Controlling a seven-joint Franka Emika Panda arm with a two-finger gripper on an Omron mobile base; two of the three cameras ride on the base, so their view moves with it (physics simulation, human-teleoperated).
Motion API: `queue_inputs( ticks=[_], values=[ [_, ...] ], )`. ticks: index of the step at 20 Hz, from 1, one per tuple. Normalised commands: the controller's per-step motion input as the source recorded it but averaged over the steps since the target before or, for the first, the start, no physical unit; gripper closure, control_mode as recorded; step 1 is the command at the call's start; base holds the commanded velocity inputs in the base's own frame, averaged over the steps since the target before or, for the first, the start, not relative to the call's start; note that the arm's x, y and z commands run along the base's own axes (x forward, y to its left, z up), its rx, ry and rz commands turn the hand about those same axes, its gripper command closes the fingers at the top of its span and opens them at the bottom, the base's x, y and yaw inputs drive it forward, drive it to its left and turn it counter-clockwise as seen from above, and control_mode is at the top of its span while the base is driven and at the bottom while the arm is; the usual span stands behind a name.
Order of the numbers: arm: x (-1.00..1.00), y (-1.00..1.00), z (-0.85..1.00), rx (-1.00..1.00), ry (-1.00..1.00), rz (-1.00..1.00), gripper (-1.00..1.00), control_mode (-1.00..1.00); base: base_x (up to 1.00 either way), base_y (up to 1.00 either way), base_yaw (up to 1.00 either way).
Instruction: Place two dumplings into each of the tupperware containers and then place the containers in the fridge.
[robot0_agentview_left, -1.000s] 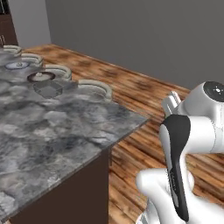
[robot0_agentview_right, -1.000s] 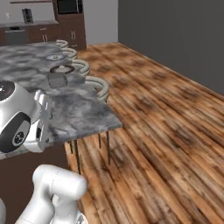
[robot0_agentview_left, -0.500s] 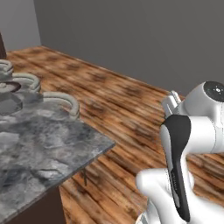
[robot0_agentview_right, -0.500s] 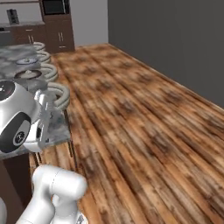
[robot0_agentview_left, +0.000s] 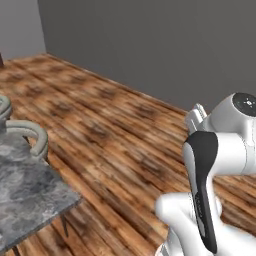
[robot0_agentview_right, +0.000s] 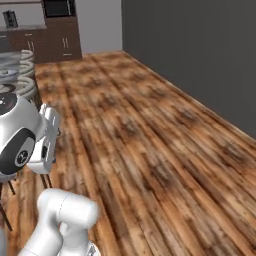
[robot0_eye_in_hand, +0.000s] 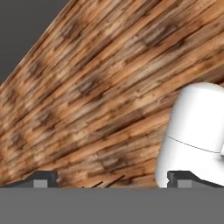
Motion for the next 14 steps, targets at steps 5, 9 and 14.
queue_inputs(
  ticks=[5, 9, 14],
  values=[
    [0.0, 0.0, 0.0, 0.0, 0.0, 0.0, -1.0, 1.0, 0.59, -1.0, 0.46],
    [0.0, 0.0, 0.0, 0.0, 0.0, 0.0, -1.0, 1.0, 0.69, -0.67, 0.73],
    [0.0, 0.0, 0.0, 0.0, 0.0, 0.0, -1.0, 1.0, 0.75, -0.94, 0.55]
  ],
)
